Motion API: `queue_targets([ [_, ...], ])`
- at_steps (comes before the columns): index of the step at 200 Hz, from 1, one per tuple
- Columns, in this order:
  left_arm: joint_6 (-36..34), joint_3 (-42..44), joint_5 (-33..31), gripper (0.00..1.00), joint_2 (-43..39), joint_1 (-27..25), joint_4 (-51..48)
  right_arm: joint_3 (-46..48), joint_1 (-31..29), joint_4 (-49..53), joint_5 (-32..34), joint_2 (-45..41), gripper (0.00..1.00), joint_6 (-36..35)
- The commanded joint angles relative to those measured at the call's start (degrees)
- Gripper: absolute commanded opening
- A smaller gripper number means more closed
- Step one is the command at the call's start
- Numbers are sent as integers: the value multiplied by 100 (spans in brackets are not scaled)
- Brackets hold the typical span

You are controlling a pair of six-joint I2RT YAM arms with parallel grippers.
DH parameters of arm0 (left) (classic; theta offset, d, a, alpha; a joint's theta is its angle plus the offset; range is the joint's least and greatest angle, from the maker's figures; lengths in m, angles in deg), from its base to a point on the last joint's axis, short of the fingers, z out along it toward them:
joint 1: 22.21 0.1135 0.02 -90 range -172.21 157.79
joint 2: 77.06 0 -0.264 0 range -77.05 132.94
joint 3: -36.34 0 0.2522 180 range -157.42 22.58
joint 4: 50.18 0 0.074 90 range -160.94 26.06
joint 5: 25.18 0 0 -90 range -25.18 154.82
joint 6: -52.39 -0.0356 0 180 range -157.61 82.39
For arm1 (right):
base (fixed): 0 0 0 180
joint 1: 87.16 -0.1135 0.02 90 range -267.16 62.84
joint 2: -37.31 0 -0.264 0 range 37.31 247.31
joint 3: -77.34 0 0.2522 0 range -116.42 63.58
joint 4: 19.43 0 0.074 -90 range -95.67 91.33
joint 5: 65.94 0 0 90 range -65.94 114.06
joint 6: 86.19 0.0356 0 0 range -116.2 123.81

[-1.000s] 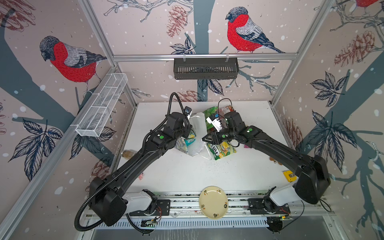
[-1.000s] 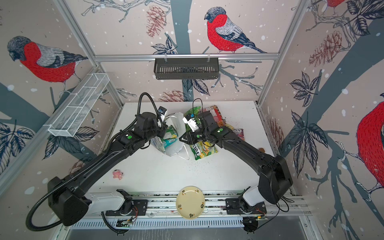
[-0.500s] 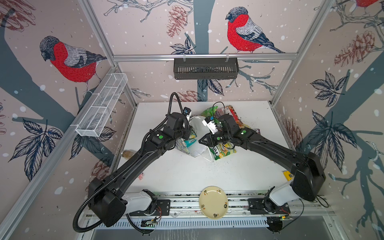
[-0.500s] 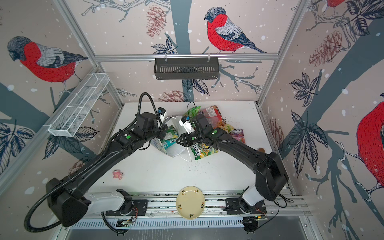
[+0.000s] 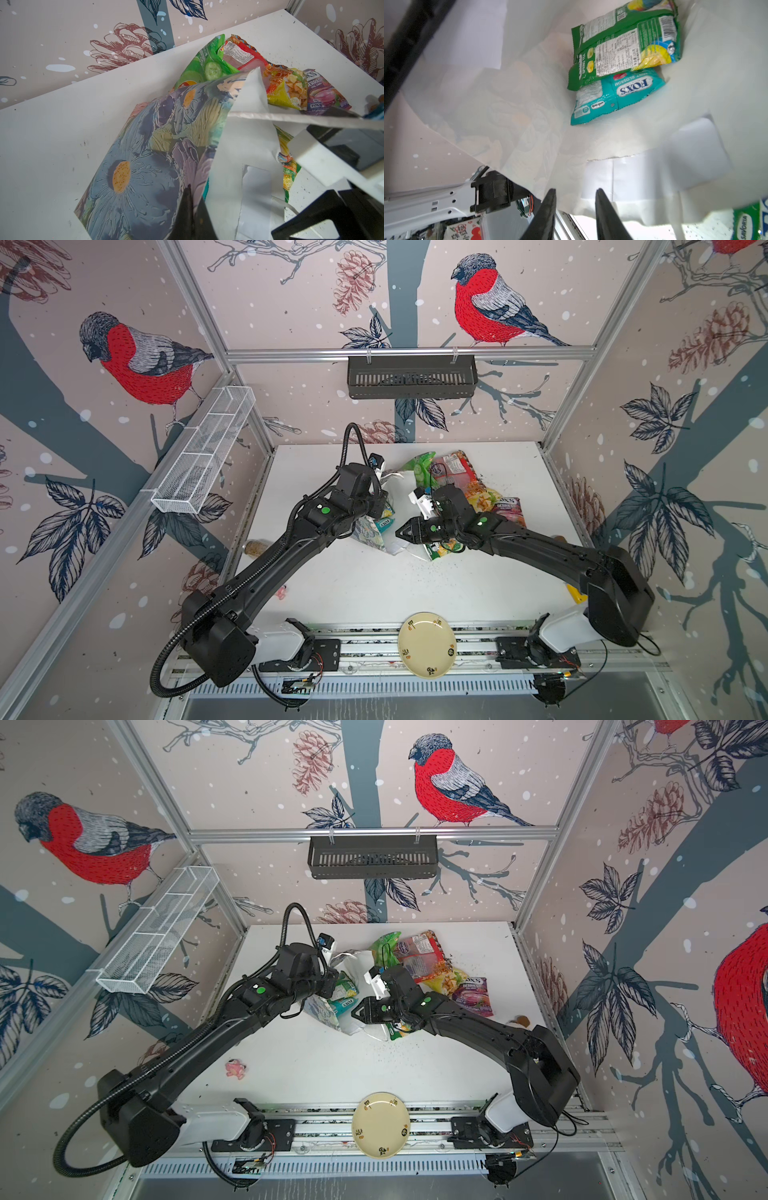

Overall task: Take the snacks out of the paper bag
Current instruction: 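Lower the open right gripper into the bag held by the left gripper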

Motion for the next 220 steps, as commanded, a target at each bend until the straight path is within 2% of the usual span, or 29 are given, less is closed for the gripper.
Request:
queue_targets([
  [1, 152, -29, -49, 0, 32, -65, 107, 46, -63, -769, 352, 58, 34, 644],
  [69, -86, -65, -64, 0, -66, -105, -66, -326, -482, -1110, 780, 847, 35, 1315],
  [114, -228, 202, -37, 0, -458, -107, -153, -704, -657, -1054, 1711, 1308, 39, 1500],
  [150, -425, 238, -26, 0, -569, -108, -225, -1129, -705, -884, 2145, 1806, 42, 1562],
  [183, -456, 294, 67, 0, -565, -113, -252, -1456, -732, -649, 2102, 2222, 45, 1648],
  [220, -464, 423, 72, 0, -673, -109, -207, -1442, -722, -669, 2032, 2310, 47, 1757],
])
